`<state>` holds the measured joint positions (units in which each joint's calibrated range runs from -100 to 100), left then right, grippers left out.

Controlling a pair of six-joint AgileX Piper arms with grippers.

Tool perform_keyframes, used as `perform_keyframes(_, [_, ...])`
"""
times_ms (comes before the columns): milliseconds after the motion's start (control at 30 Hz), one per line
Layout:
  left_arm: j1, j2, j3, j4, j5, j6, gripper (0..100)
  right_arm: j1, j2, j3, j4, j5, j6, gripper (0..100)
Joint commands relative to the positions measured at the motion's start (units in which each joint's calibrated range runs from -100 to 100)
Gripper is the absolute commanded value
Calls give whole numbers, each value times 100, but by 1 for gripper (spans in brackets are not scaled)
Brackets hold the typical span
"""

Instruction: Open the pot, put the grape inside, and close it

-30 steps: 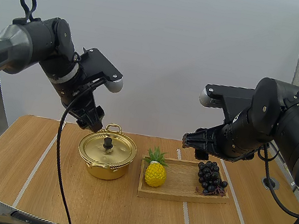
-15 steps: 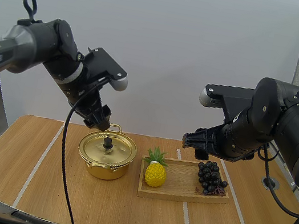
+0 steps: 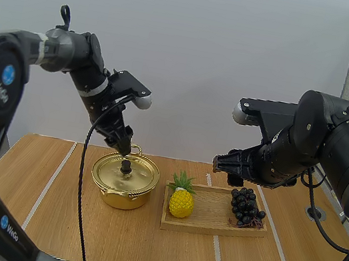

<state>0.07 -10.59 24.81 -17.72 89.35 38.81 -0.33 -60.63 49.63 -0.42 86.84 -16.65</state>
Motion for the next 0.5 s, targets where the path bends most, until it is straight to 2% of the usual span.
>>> perform_keyframes(0, [-200, 651, -583, -93, 237, -35, 100, -18, -25, -56, -35, -96, -19, 100])
perform_keyframes(100, [-329, 862, -635, 45, 0, -139, 100, -18, -25, -56, -35, -96, -19, 100])
perform_keyframes(200, [-482, 1141, -704, 479, -147, -349, 100, -18, -25, -56, -35, -96, -19, 100])
perform_keyframes(467, [-502, 1407, -736, 886, -242, -481, 100, -18, -25, -56, -35, -96, -19, 100])
